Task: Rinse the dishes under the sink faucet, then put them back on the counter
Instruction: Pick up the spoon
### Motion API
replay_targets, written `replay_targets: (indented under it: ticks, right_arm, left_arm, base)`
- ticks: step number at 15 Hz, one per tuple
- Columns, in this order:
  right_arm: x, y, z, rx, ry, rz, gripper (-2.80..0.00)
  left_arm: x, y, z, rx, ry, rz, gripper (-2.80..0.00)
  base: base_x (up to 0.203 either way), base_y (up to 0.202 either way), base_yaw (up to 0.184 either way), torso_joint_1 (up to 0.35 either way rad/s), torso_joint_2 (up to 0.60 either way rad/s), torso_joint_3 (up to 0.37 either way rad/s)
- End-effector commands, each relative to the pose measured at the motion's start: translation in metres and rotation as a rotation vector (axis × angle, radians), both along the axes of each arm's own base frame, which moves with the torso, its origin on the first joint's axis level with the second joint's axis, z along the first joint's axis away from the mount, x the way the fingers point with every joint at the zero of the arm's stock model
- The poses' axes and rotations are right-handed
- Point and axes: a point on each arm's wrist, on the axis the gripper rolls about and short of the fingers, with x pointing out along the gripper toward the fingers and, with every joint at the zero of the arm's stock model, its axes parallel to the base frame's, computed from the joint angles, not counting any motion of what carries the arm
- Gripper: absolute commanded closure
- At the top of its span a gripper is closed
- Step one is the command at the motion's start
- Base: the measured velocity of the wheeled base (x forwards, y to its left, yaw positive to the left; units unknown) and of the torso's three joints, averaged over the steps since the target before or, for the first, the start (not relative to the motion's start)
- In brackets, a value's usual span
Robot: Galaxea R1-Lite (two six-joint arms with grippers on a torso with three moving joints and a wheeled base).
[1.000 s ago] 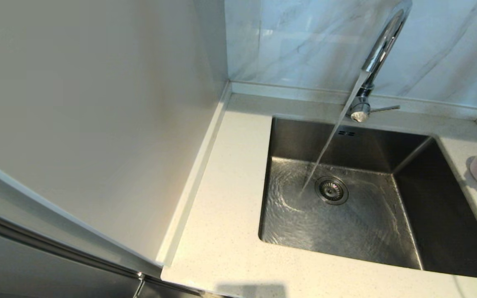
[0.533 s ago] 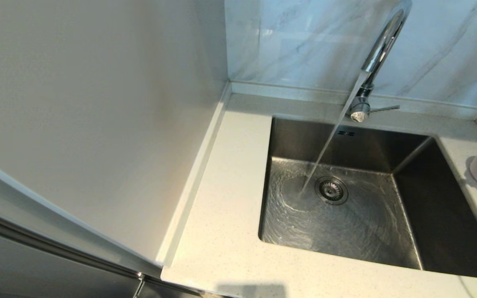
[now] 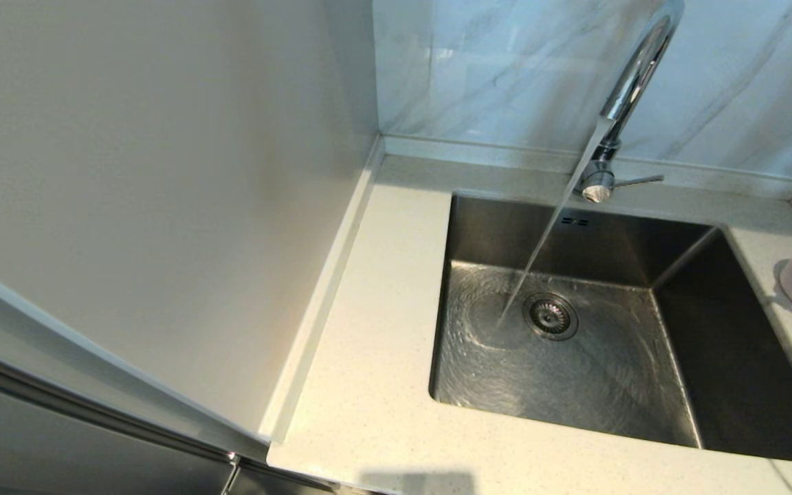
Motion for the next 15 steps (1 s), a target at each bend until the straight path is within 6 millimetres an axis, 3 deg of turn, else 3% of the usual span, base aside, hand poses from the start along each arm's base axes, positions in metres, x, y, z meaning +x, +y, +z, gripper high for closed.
replay_targets:
  ticks: [1, 13, 14, 15]
  right_arm:
    - [0.001, -0.001, -0.003, 0.004, 0.014, 0.004, -2.80]
    - [0.016, -0.006, -0.020, -0.024, 0.031, -0.009, -2.80]
    - [0.017, -0.006, -0.020, -0.030, 0.028, -0.010, 0.00]
    - [0.019, -0.006, -0.021, -0.037, 0.019, -0.008, 0.00]
  left_arm:
    - [0.000, 0.000, 0.000, 0.000, 0.000, 0.001, 0.00]
    - [0.000, 0.000, 0.000, 0.000, 0.000, 0.001, 0.00]
    - [0.000, 0.000, 0.000, 0.000, 0.000, 0.000, 0.00]
    - [0.000, 0.000, 0.000, 0.000, 0.000, -0.001, 0.00]
  base:
    - [0.000, 0.000, 0.000, 0.000, 0.00, 0.000]
    - [0.000, 0.000, 0.000, 0.000, 0.00, 0.000]
    - [0.000, 0.000, 0.000, 0.000, 0.00, 0.000]
    - [0.000, 0.000, 0.000, 0.000, 0.00, 0.000]
